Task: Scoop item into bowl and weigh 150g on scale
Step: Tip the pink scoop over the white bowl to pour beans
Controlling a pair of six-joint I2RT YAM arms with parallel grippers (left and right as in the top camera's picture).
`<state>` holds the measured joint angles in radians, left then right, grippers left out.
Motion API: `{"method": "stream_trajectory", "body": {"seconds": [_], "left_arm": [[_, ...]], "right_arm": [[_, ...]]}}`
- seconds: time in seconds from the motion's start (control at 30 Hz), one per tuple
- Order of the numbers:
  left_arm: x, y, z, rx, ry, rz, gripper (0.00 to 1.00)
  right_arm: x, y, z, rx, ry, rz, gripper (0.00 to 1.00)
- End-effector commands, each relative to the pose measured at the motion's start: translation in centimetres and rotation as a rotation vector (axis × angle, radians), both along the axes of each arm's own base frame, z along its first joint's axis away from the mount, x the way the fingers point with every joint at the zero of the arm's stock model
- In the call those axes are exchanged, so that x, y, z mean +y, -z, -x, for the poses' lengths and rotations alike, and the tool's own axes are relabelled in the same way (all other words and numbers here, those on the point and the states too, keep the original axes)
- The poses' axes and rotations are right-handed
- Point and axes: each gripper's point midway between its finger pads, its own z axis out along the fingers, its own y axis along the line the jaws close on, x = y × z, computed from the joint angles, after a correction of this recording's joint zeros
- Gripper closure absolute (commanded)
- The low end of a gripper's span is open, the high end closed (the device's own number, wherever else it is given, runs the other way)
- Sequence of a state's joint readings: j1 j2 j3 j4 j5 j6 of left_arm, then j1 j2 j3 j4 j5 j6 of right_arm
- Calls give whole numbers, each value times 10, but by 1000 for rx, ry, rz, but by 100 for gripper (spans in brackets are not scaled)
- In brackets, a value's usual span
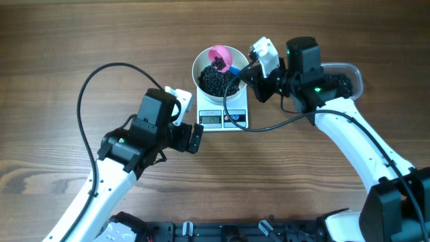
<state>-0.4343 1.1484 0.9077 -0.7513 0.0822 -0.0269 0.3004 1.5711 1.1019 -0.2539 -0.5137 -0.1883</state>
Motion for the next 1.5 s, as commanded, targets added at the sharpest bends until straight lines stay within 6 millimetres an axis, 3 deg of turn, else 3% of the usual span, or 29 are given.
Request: {"method": "stream_trajectory", "body": {"seconds": [0.0,0.9,1.07,1.47], "left_arm": [[2,3,-1,0,3,-12,0],[2,3,-1,0,3,-12,0],[2,3,-1,0,3,-12,0],[2,3,-1,0,3,-12,0]], "right_arm": [[3,3,-1,-11,-21,9,96],[3,2,-1,23,8,-16,96],[2,5,1,-82,-91,76,96],[0,3,-4,35,45,-19,96]]}}
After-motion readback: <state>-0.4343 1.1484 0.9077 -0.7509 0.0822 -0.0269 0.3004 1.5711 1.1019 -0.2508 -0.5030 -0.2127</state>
